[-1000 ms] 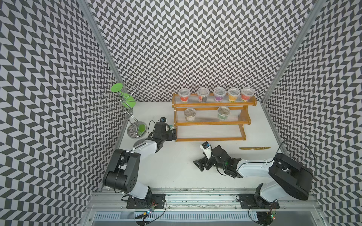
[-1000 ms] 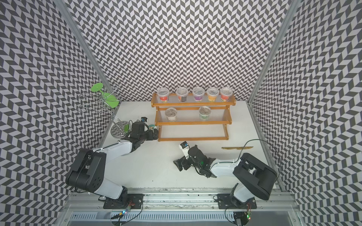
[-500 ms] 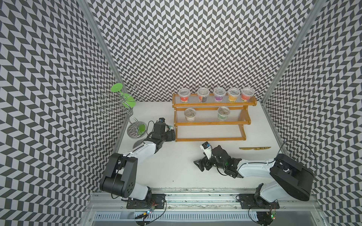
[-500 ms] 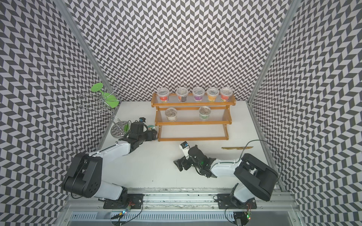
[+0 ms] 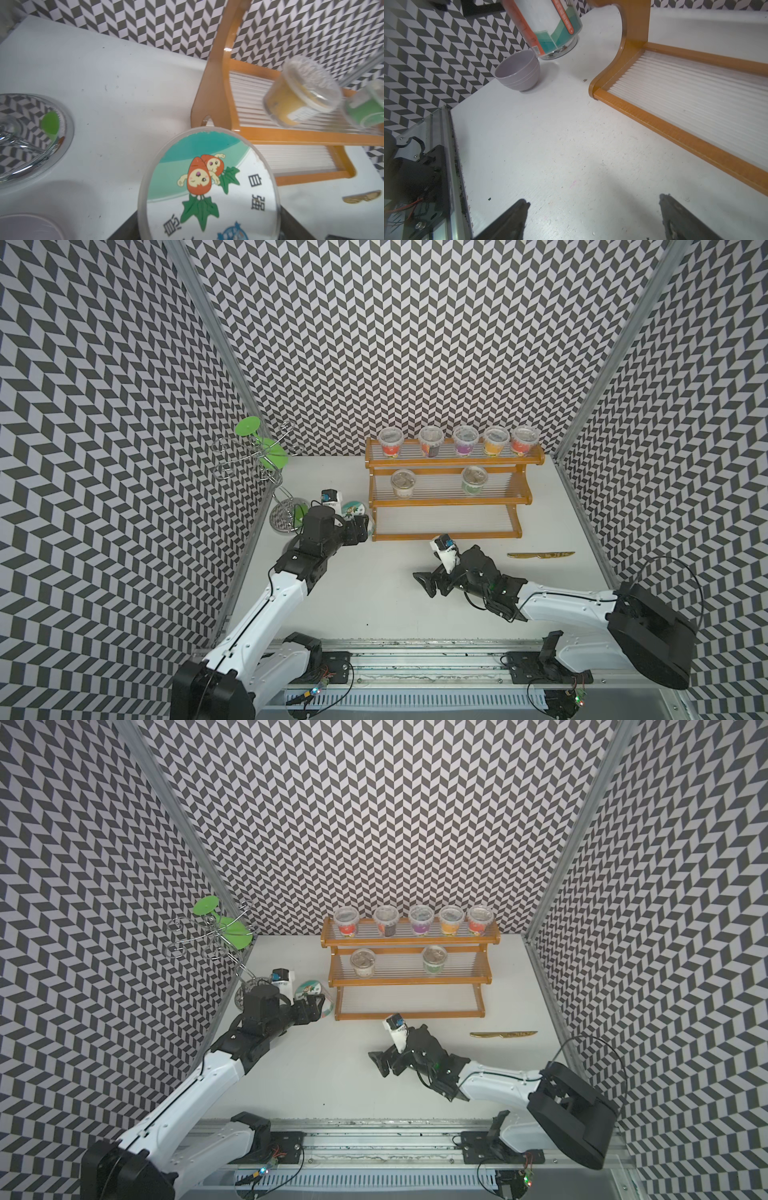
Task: Place the seed container on the shelf
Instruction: Pick up the seed jar at the center of the board.
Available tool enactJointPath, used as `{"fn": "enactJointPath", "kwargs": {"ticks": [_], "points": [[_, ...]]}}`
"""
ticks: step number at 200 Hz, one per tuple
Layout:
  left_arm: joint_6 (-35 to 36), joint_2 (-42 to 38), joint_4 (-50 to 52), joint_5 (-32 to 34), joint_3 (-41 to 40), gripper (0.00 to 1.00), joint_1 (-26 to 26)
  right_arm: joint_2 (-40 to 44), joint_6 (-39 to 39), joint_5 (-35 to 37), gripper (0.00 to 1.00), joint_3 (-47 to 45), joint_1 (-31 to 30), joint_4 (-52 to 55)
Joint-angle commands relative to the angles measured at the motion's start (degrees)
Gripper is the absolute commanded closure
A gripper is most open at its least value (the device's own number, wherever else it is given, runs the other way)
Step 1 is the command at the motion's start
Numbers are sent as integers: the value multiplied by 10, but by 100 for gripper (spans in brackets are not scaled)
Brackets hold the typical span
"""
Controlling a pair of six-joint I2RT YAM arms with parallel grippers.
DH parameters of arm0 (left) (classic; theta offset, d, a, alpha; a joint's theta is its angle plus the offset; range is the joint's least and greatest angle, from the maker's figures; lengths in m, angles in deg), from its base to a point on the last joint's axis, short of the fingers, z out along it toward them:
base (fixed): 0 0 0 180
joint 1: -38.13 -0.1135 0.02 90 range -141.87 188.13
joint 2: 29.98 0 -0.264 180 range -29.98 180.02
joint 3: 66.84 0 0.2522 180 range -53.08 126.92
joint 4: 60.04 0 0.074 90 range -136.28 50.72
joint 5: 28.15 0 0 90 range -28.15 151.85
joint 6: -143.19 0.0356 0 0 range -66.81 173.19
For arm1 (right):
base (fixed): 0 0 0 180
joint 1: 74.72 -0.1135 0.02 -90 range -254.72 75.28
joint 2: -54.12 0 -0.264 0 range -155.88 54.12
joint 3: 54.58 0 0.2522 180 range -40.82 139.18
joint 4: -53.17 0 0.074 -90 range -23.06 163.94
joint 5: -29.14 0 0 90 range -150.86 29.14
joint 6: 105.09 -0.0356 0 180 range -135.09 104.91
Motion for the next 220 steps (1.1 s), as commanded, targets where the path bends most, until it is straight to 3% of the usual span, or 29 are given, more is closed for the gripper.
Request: {"fn": "enactJointPath", "kwargs": {"ticks": [1,23,63,105,136,172,220], "points": [[21,-26,5,-83,-13,22,26,33,35,28,0,-23,-1,-45],[41,-19,-16,-134,-19,23,75,72,74,30,1,-41,-1,-63],[73,16,-53,-140,-15,26,169,157,163,10,1,-105,-1,-117],[104,44,-92,-146,-12,27,205,209,243,-79,0,-187,-1,-188],[122,52,-117,-164,-15,27,228,194,244,-93,1,-174,-1,-182],[137,54,-127,-176,-17,27,242,143,173,-86,1,-153,1,-238],[144,55,-130,-197,-17,27,253,86,140,-108,0,-122,10,-277]]}}
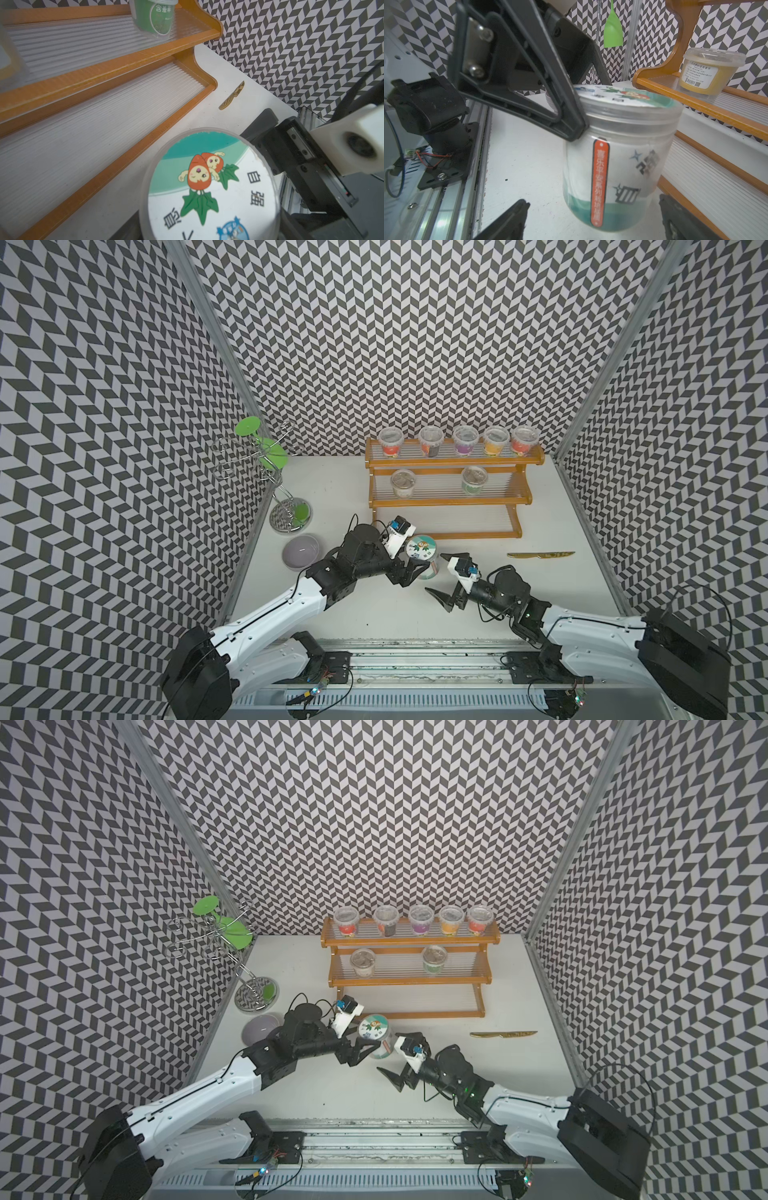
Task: Place the seed container on the shelf
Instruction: Pick up the seed jar at the center of the board.
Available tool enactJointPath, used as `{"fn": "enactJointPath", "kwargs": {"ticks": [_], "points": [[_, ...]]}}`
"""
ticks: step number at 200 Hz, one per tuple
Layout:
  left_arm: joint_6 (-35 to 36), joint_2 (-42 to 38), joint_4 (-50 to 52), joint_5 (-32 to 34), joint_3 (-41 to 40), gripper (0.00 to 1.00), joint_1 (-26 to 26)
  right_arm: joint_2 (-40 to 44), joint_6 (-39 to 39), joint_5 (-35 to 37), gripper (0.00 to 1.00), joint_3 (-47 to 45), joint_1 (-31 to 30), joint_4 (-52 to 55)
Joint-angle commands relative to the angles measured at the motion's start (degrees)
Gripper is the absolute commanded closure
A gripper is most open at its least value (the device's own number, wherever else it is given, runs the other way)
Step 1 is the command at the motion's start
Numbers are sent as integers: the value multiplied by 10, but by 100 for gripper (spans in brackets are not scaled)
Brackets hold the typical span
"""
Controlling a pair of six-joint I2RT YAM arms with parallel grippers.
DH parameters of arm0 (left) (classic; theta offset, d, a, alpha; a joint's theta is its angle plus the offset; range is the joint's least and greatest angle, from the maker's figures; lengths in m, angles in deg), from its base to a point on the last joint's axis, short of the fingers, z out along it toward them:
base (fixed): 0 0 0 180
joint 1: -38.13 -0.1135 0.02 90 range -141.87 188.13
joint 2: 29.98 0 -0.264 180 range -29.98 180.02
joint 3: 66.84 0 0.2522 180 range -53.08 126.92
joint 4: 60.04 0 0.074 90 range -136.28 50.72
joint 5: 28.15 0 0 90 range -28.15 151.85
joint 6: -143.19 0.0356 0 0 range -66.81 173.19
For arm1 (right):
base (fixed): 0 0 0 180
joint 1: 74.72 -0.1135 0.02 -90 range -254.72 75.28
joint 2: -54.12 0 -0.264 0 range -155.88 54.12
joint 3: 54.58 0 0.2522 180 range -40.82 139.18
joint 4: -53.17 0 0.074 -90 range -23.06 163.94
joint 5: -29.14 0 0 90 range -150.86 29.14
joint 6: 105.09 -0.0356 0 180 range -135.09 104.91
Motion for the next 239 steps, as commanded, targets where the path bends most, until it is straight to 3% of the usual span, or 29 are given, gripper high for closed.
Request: {"fn": "enactJointPath", "kwargs": {"ticks": [1,72,102,134,164,194,239], "points": [[13,-1,-36,-27,2,27,8,-19,-29,-20,0,32,7,-56],[15,3,-44,-60,2,28,13,-71,-44,-38,0,70,13,-63],[16,-1,-39,-52,2,28,14,-75,-45,-44,10,71,13,-60],[16,-2,-36,-40,3,27,15,-66,-45,-37,14,56,14,-61],[18,6,-35,-41,5,27,17,-60,-45,-36,13,47,14,-59],[24,13,-25,-31,12,29,26,-55,-53,-30,2,50,14,-48],[36,21,-13,9,15,29,43,-64,-50,-27,10,53,14,-29]]}}
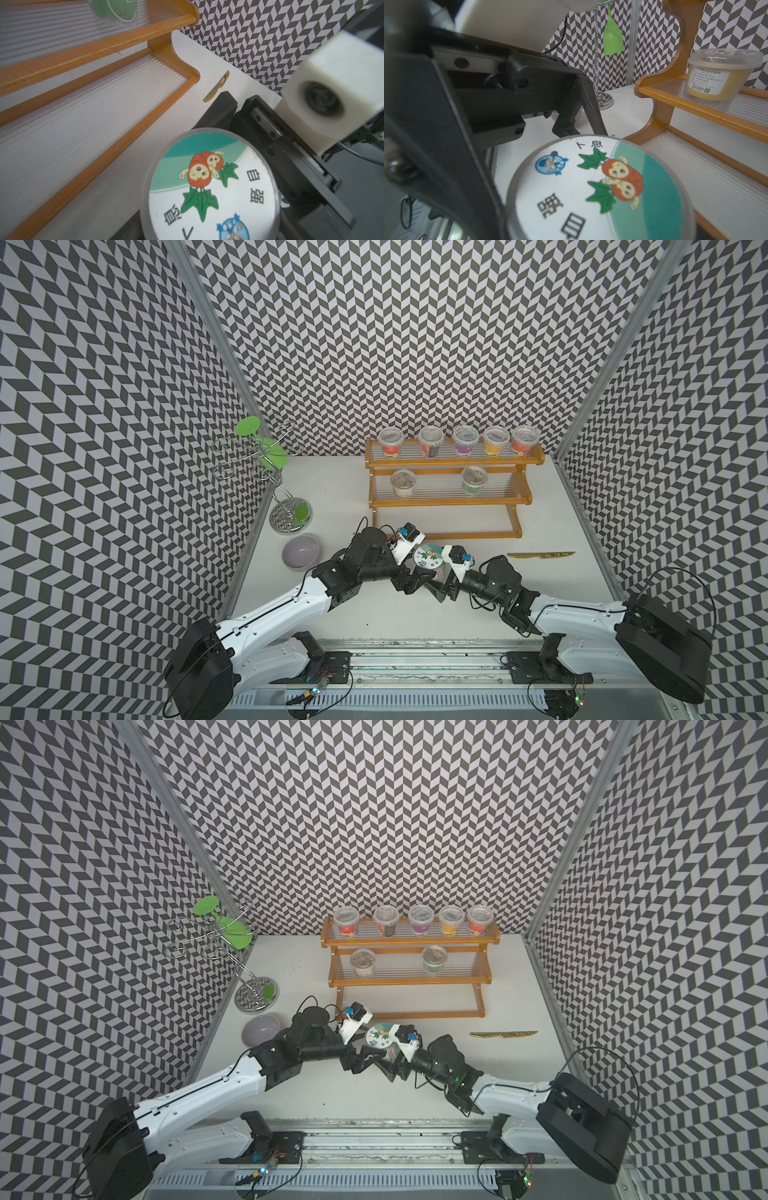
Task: Place the seed container on the shelf
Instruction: Pick up the seed jar at the center of the board, then place the seed jar on the shelf.
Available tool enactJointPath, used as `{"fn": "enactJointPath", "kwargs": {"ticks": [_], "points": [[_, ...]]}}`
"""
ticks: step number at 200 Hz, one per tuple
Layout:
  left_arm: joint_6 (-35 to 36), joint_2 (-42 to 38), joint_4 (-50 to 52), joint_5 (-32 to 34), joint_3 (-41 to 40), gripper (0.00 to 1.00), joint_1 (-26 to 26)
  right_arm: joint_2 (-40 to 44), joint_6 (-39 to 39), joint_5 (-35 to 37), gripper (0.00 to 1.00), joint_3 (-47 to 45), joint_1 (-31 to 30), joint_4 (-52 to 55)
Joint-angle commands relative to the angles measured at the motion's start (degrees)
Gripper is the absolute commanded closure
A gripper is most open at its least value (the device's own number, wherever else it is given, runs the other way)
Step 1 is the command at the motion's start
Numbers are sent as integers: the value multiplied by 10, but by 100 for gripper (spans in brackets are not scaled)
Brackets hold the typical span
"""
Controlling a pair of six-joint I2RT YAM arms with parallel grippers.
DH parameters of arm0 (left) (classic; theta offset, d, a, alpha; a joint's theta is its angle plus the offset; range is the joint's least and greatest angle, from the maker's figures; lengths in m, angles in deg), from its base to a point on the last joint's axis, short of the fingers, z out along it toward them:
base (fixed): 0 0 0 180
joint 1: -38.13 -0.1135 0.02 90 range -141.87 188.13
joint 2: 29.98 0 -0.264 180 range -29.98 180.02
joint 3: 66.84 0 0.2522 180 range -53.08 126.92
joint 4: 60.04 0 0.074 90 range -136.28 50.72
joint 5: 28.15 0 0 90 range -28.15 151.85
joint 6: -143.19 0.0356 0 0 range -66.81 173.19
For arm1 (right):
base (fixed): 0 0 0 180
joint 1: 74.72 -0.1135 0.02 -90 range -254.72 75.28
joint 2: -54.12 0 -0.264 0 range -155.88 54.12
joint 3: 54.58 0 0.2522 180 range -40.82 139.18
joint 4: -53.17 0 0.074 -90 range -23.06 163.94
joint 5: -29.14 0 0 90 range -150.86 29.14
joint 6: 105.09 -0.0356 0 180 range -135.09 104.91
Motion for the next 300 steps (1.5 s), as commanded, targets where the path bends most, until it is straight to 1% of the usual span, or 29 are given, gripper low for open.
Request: {"fn": "enactJointPath", "kwargs": {"ticks": [1,29,49,77,91,106,114,151,183,203,243,273,300], "points": [[16,0,-10,20,14,29,9,3,-6,5,10,-1,0,-4],[17,1,-11,24,16,28,12,0,-10,8,14,-4,0,-11],[14,-1,-12,27,15,24,13,4,-12,13,15,-12,0,-24],[7,-12,-22,26,6,23,14,12,-12,9,15,-28,0,-49],[1,-16,-29,24,1,21,13,15,-11,9,15,-33,0,-54],[-6,-21,-40,20,-4,18,14,17,-11,16,15,-34,0,-61],[-8,-23,-45,16,-6,18,14,17,-11,22,15,-54,0,-66],[-13,-22,-46,11,-7,16,14,16,-22,47,15,-67,0,-85],[-14,-23,-41,24,-7,14,13,14,-26,51,15,-72,0,-93],[-8,-32,-28,44,-8,12,13,11,-28,58,16,-74,0,-95],[-21,-52,-36,65,-20,11,12,-2,-35,77,16,-85,0,-116],[-32,-65,-39,90,-25,10,11,-29,-46,96,17,-90,0,-146],[-53,-76,-52,123,-38,10,8,-71,-53,116,17,-86,5,-188]]}}
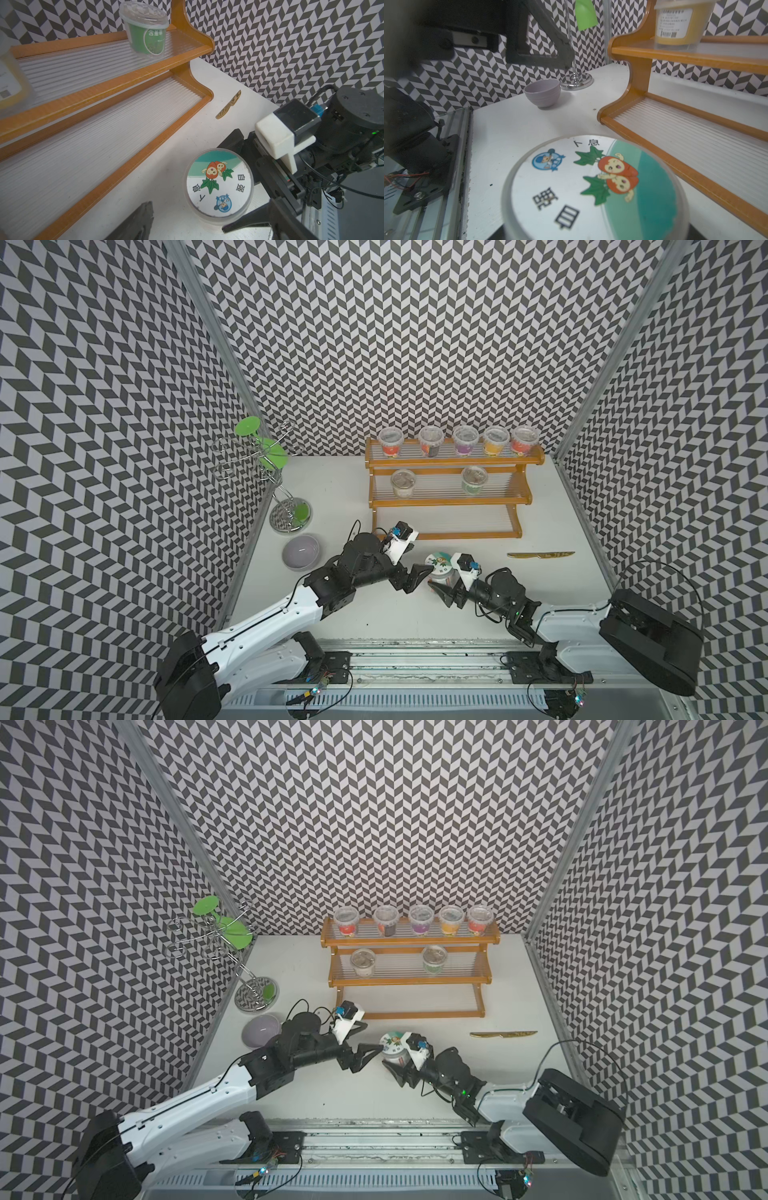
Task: Place the seed container on the shelf
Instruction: Place the seed jar on the shelf.
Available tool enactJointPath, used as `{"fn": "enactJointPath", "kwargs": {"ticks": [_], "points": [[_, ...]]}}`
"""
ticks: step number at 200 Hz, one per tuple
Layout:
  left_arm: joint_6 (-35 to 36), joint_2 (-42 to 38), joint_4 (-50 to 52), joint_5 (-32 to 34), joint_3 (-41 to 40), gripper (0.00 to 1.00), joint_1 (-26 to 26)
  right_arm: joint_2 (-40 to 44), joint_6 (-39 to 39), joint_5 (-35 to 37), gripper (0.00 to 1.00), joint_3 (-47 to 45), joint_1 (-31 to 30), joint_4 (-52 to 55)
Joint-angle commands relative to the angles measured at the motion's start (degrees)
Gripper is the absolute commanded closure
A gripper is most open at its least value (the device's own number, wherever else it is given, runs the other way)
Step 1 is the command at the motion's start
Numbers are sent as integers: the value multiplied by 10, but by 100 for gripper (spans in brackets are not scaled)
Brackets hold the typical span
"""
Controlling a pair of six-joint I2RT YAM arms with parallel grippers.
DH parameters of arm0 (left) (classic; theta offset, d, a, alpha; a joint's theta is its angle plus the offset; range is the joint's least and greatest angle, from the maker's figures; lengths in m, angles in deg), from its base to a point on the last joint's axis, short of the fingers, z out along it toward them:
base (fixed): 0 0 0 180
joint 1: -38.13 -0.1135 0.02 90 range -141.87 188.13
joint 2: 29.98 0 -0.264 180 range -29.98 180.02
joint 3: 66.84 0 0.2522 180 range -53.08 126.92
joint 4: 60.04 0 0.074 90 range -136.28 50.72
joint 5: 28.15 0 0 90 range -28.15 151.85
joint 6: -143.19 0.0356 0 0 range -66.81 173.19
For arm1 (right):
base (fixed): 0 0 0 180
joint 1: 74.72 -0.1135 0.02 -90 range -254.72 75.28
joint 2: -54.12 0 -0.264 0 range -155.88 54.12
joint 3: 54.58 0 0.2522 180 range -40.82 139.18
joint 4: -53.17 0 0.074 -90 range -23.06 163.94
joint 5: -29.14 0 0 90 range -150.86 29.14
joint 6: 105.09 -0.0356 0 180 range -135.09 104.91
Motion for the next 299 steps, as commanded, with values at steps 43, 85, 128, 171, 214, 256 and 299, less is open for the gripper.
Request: {"fn": "enactJointPath", "kwargs": {"ticks": [43,85,128,171,214,256,299], "points": [[-81,-25,-36,99,-33,9,-24,-84,-22,56,17,20,36,-160],[-137,-31,-88,63,-72,7,-75,-148,-8,97,18,60,77,-217],[-167,-19,-97,56,-76,4,-103,-234,11,126,18,99,106,-303],[-164,-17,-110,41,-79,3,-115,-289,5,139,17,144,127,-306],[-159,-19,-110,31,-83,2,-126,-344,8,131,16,193,137,-284],[-155,-28,-109,23,-89,2,-136,-362,-15,138,16,214,137,-269],[-154,-31,-111,12,-92,2,-146,-363,-72,140,16,252,137,-163]]}}
